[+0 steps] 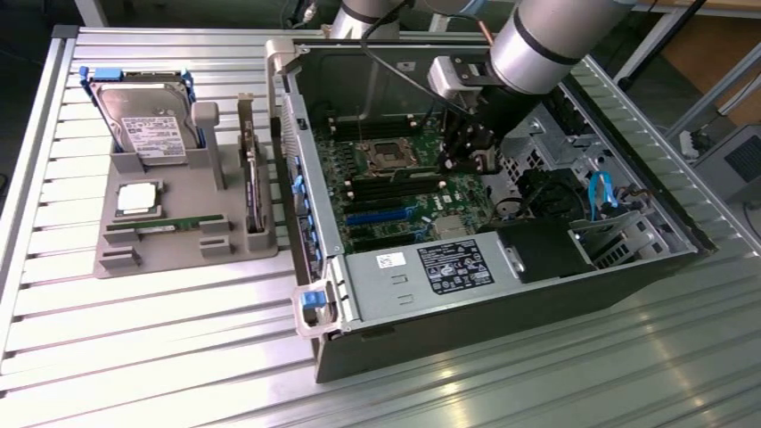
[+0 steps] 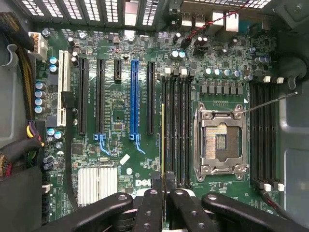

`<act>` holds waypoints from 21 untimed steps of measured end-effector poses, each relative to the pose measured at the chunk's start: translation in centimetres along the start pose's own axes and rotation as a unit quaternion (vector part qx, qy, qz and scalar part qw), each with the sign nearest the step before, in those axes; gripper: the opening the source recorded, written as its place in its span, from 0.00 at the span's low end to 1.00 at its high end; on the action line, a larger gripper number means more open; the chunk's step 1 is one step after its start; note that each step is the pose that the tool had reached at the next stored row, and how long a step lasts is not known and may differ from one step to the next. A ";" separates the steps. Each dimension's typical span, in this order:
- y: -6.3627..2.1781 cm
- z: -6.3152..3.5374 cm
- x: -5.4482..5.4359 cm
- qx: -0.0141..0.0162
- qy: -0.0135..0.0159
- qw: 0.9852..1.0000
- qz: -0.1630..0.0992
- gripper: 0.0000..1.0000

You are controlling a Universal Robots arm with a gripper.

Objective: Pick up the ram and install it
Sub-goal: 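Insert the ram into the slot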

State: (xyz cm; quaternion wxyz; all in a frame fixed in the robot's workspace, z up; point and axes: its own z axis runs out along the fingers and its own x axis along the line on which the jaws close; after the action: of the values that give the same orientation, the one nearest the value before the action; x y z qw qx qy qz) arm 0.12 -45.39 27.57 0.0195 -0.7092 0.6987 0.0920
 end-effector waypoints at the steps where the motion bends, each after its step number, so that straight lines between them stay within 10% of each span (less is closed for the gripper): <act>1: -0.01 0.08 0.0 0.000 0.000 1.000 0.000 0.12; 21: -0.13 1.24 0.2 0.000 0.000 1.000 0.000 0.12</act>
State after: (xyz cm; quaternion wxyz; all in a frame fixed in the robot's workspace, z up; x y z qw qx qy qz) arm 0.12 -45.39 26.30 0.0194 -0.7092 0.6987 0.0920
